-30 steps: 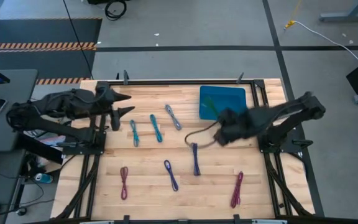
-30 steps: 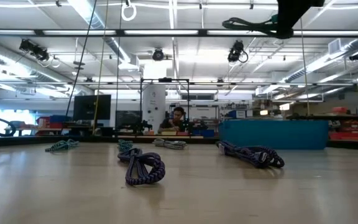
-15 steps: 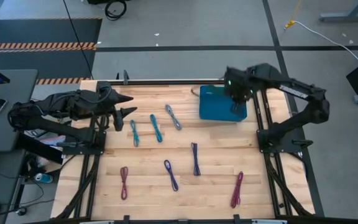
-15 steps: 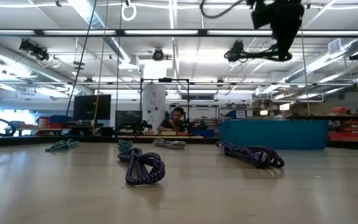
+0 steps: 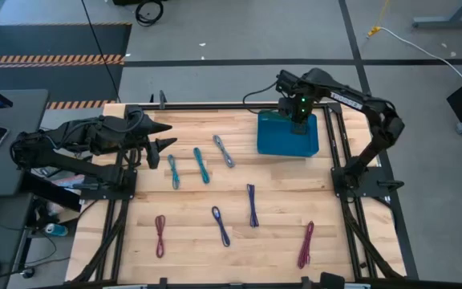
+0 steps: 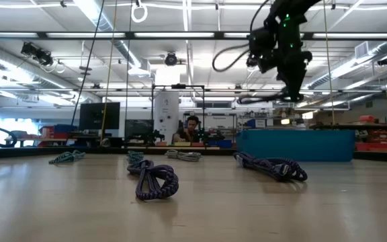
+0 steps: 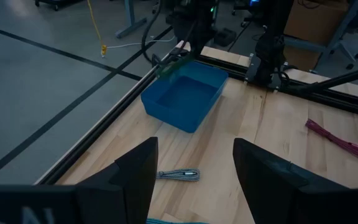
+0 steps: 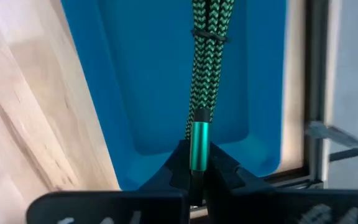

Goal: Pick and place USB-C Cables
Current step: Put the black green charger cable into the blue bin

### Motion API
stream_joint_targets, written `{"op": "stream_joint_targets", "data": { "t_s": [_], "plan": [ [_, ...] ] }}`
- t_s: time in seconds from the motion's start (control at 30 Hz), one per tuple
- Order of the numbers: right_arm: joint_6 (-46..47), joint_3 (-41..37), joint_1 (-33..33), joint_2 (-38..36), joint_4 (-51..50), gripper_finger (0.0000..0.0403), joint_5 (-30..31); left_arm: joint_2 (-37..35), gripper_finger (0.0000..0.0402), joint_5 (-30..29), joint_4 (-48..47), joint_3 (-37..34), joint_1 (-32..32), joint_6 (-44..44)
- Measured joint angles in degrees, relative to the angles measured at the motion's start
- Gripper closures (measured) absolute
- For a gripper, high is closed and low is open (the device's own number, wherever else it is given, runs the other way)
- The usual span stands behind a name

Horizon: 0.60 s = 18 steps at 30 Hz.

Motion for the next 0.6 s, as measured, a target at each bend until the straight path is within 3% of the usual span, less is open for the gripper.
{"op": "stream_joint_targets", "data": {
  "t_s": [0.17,0.6],
  "plan": [
    [-2.54,-6.23,-1.35,0.55,1.68,0.0383,-0.66,0.00,0.0186,-0.02,0.00,0.00,0.00,-0.71],
    [-4.87,-29.78,-2.78,-2.47,20.09,0.0383,-3.96,0.00,0.0186,-0.02,0.00,0.00,0.04,-0.54]
  ]
}}
